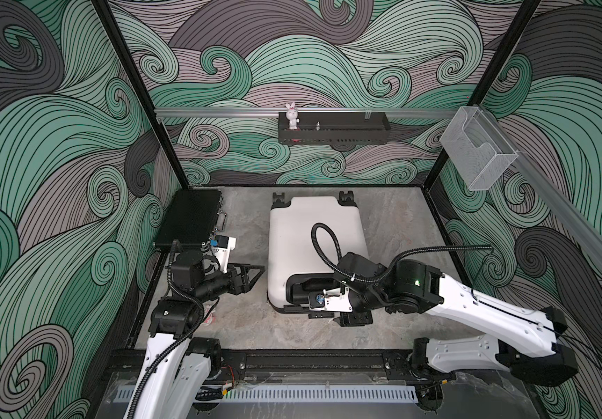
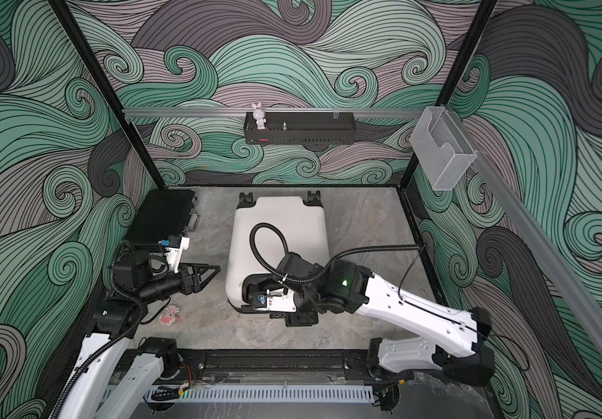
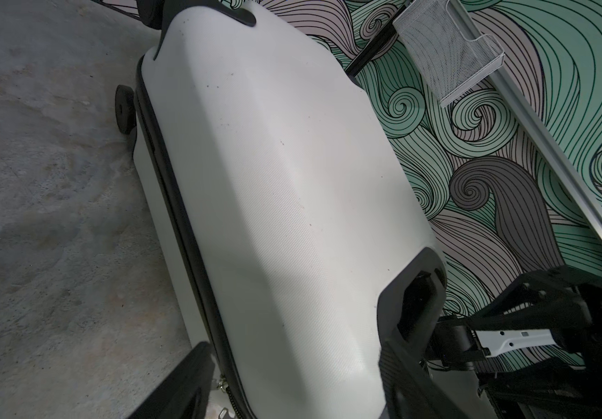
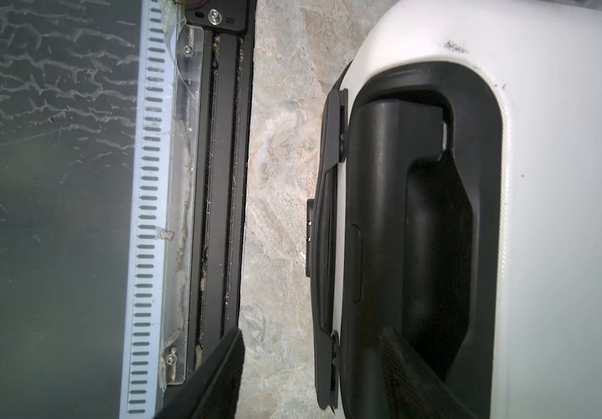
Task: Open the suitcase zippers
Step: Pick up the suitcase from the center of the board.
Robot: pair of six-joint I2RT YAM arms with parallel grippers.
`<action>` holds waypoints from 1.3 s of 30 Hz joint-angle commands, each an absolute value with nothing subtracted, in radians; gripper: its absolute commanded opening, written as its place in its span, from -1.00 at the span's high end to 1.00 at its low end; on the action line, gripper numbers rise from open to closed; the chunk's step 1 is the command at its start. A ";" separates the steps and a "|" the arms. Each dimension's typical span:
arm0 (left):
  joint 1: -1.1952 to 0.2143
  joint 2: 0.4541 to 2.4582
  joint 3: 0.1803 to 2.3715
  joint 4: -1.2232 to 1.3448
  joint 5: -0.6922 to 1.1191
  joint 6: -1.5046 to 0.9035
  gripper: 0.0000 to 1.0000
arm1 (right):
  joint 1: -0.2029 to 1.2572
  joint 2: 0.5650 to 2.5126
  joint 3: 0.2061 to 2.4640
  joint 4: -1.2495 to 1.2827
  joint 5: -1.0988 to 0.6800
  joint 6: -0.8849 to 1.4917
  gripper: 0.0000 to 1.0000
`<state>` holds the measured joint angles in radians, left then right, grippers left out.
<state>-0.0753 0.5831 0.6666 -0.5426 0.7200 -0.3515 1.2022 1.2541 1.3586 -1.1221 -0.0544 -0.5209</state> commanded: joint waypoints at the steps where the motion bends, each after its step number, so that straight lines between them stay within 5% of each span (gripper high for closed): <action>1: -0.080 0.577 0.667 -0.555 0.700 -0.348 -0.49 | 1.206 1.290 1.354 -1.099 -0.074 -0.552 -0.14; 25: -0.080 0.566 0.651 -0.552 0.686 -0.348 -0.49 | 1.146 1.438 1.348 -1.014 -0.020 -0.532 -0.11; 39: -0.081 0.567 0.649 -0.545 0.686 -0.347 -0.46 | 1.102 1.428 1.316 -0.953 -0.152 -0.607 0.37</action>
<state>-0.0753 0.5762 0.6502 -0.5423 0.6907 -0.3511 1.1149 1.4460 1.3342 -0.9588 -0.0742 -0.5884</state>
